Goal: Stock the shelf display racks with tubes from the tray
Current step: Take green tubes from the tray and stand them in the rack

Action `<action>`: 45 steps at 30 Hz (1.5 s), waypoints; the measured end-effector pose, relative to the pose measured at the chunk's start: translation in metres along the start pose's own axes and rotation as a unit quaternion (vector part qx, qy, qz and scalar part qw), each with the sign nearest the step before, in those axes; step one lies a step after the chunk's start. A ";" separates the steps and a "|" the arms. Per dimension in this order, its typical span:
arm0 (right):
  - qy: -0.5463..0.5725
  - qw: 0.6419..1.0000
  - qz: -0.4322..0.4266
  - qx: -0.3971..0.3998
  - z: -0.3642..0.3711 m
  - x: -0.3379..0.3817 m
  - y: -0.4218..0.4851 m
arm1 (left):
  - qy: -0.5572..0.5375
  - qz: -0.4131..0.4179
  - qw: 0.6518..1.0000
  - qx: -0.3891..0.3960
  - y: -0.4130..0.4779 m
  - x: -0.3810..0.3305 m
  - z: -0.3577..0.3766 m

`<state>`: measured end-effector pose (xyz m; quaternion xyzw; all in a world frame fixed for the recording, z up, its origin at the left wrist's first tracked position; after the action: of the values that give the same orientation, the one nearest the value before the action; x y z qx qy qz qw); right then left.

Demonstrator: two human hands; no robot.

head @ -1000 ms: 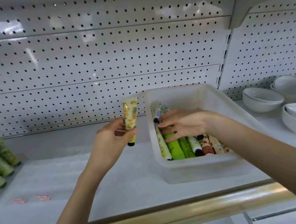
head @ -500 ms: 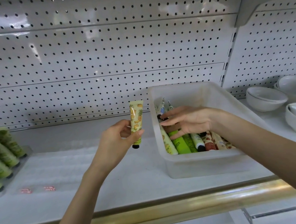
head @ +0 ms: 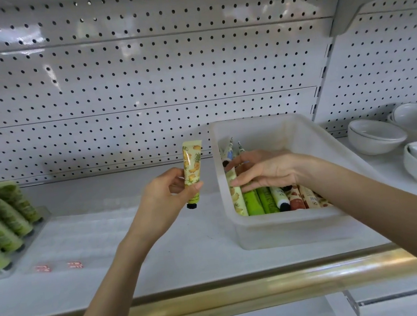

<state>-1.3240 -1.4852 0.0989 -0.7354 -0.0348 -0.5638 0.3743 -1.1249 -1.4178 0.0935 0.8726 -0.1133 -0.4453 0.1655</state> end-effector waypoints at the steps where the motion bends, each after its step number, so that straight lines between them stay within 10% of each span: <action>1: -0.006 1.000 -0.002 0.004 0.001 0.001 -0.002 | -0.003 0.000 1.000 -0.001 0.000 0.000 -0.001; 23: -0.144 0.982 0.053 0.113 0.008 0.005 -0.035 | -0.105 0.002 0.994 0.033 -0.016 0.008 -0.010; 36: -0.077 0.992 -0.059 -0.083 0.020 -0.018 -0.050 | -0.214 -0.001 0.975 0.056 -0.027 0.003 -0.014; 45: 0.107 0.920 -0.299 -0.231 0.042 0.027 -0.100 | -0.287 -0.033 0.958 -0.005 -0.067 -0.035 -0.033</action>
<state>-1.3281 -1.3988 0.1699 -0.6918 -0.0816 -0.7174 0.0098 -1.1148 -1.3378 0.1110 0.7108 -0.1249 -0.6824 0.1158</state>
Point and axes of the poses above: each hand's wrist, its own y-axis towards the middle knuckle, its own z-axis out of the palm, x = y × z, the point moved 3 cm from there along y, towards the middle knuckle, and after that the axes turned 9 degrees about z, right-handed, at the moved point
